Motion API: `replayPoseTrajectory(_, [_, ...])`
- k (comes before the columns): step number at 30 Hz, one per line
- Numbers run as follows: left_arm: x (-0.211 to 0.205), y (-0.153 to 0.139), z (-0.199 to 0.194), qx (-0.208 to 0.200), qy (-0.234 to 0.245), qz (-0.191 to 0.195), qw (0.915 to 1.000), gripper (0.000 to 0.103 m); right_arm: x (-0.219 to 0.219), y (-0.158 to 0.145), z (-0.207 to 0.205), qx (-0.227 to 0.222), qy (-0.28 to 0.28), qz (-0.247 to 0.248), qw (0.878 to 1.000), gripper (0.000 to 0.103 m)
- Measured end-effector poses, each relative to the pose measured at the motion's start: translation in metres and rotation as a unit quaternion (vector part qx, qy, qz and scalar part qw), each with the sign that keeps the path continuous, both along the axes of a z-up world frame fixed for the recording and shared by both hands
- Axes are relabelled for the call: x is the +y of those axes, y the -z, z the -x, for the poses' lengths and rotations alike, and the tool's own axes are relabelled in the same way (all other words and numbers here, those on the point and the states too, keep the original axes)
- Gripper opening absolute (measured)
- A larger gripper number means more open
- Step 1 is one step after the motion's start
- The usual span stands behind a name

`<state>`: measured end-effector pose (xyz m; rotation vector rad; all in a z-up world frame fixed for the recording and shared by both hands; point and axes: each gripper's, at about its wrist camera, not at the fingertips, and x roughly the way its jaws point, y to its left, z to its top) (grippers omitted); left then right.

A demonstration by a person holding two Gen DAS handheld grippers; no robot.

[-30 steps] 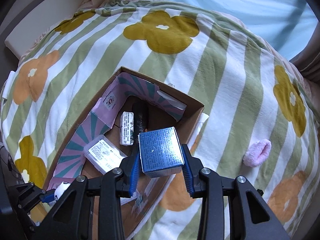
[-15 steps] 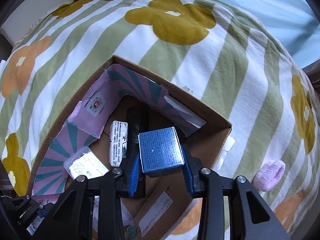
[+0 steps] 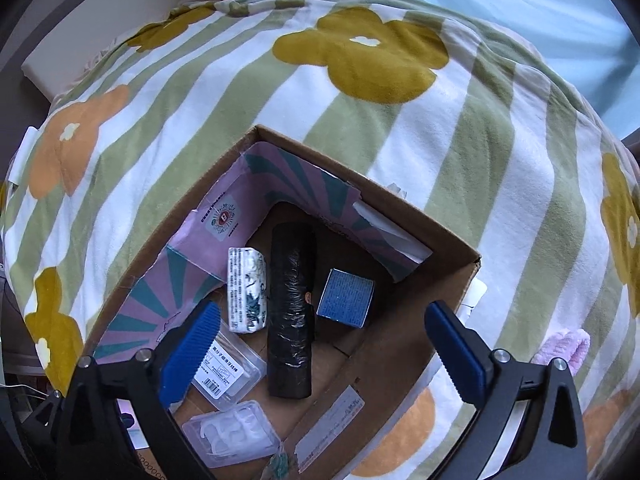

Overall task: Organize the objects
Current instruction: 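Lower both held items into the cardboard box and open both grippers, then withdraw both tools from the box toward the hair tie and lipstick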

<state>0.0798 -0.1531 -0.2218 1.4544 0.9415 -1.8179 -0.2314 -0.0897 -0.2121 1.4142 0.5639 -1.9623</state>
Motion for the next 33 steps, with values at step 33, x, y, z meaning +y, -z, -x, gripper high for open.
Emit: replayPoseTrajectory(33, [0.047,-0.162,-0.006,0.039,-0.072,0.117,0.9897,0.103,0.095,-0.191,-0.086,0.061,0.038,0.059,0.996,0.102])
